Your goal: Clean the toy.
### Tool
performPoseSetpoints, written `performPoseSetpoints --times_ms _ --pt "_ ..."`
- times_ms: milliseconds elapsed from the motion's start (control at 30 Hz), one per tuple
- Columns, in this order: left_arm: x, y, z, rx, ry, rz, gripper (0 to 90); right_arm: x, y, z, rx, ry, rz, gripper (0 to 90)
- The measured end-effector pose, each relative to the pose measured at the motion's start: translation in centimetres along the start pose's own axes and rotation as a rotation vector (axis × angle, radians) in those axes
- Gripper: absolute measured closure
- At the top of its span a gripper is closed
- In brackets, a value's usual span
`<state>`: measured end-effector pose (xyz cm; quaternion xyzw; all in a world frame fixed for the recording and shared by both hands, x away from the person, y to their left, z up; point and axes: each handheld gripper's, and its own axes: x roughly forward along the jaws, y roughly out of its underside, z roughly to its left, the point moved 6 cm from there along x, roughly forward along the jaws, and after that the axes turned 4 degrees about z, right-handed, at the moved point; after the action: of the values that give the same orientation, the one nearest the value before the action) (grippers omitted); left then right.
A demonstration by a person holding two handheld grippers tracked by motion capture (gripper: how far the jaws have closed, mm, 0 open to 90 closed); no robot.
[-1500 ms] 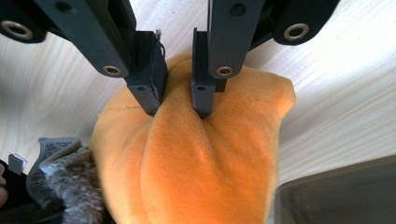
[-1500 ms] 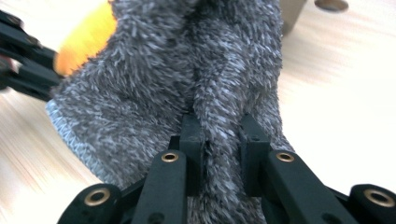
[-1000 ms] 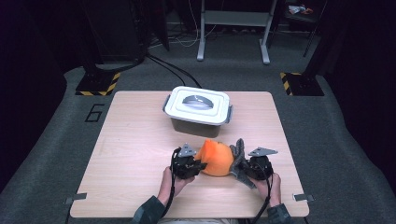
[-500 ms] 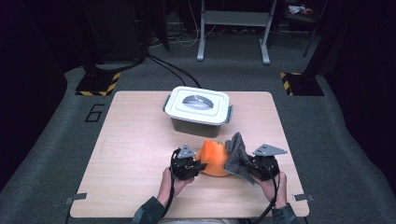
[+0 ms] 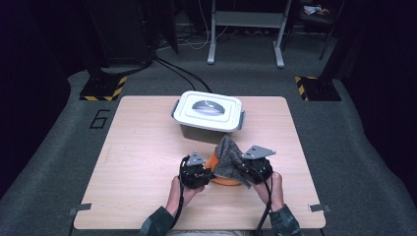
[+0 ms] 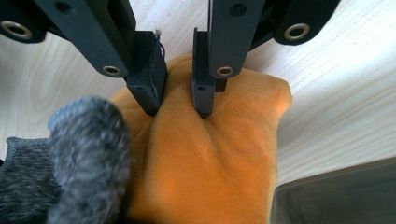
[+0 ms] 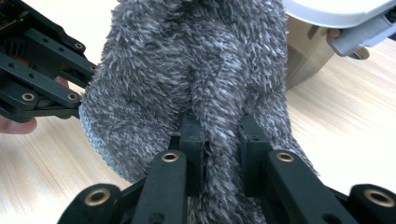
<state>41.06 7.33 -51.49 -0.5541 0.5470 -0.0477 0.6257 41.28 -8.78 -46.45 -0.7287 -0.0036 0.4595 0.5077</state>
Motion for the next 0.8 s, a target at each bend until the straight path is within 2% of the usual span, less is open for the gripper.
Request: performPoseSetpoints --times_ms 533,800 --pt "0.1 -0.1 0.1 -0.005 0.013 0.002 76.6 0.0 3.0 -2.6 0.088 0.013 0.045 75.7" --pt "0.1 -0.1 0.2 -0.007 0.012 -0.001 76.4 0.8 6.0 -4.1 0.147 0.030 0.097 75.6"
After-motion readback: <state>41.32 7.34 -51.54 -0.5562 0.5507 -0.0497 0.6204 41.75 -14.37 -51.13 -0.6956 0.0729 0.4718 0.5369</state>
